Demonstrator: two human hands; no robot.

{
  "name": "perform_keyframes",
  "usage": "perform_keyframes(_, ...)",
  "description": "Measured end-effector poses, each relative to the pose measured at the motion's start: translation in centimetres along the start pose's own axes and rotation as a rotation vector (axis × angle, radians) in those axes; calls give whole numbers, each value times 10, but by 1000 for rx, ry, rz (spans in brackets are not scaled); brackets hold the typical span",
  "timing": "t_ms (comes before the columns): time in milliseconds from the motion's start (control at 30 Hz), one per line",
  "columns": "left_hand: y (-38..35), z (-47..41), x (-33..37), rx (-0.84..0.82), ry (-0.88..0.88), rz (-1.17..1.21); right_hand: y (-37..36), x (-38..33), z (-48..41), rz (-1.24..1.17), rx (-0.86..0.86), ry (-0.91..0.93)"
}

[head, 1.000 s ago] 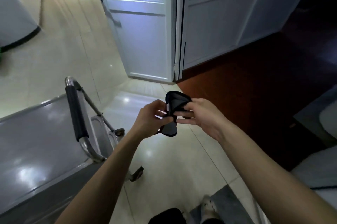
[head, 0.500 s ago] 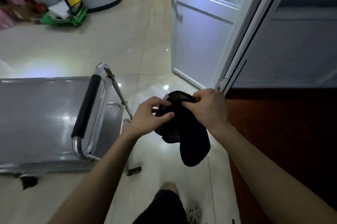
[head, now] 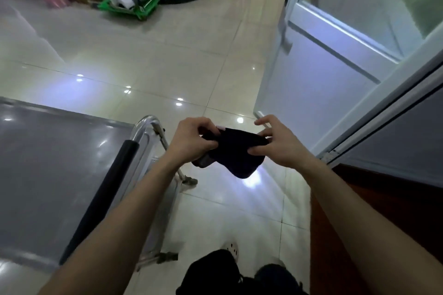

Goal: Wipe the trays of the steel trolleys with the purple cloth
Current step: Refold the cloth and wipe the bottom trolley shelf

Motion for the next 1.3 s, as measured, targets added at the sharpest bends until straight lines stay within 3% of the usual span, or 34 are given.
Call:
perform_keyframes(67, 17, -30, 1, -38, -2, -5, 6, -17, -39, 188, -89, 82)
perform_keyframes(133, 35, -59, -7, -17, 31, -7, 11, -37, -79, 348, -52, 170)
perform_keyframes(300, 82, -137, -57, 46, 178, -83, 17, -96, -189, 341, 52, 375)
perform_keyframes(467, 107, -210, -102, 49, 313, -306, -7, -149, -306, 417, -200, 564)
perform_keyframes(533, 117, -227, -117, 122, 378, -292, -18, -167, -350, 485, -331, 607)
perform_keyframes(667, 155, -248, -148, 368, 470, -46, -39, -215, -432, 505, -430, 663)
perform_keyframes(833, 203, -271, -207, 374, 728, -134, -95, -284, -508, 492, -582, 748)
perform_keyframes(967, 254, -305, -237, 523, 731, -36, -135, -334, -582, 540, -675, 725)
perform_keyframes(1033, 294, -323, -246, 644, 631, 141, -151, -374, -616, 479, -660, 718)
perform_keyframes(1100, 332, -333, -256, 843, 497, 590, -164, -424, -648, 185, -627, 653)
perform_keyframes(1133, 343, -339, -263, 873, 439, 840, -172, -437, -667, -1, -660, 532)
perform_keyframes(1200, 346, -353, -276, 790, 466, 1075, -196, -434, -699, -76, -814, 259)
perform_keyframes(1267, 332, -361, -295, 668, 604, 990, -221, -406, -713, 115, -1017, 66)
perform_keyframes(1300, 326, -361, -305, 664, 643, 943, -235, -395, -719, 188, -1096, 55)
Point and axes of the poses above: each hand's wrist, its own z-axis away from the middle knuckle, its own y-axis out of the back of the hand, x = y × z, the point moved 5 cm from there along -z, towards the middle knuckle, and after that the axes turned 4 degrees about -z, right-handed, at the moved point
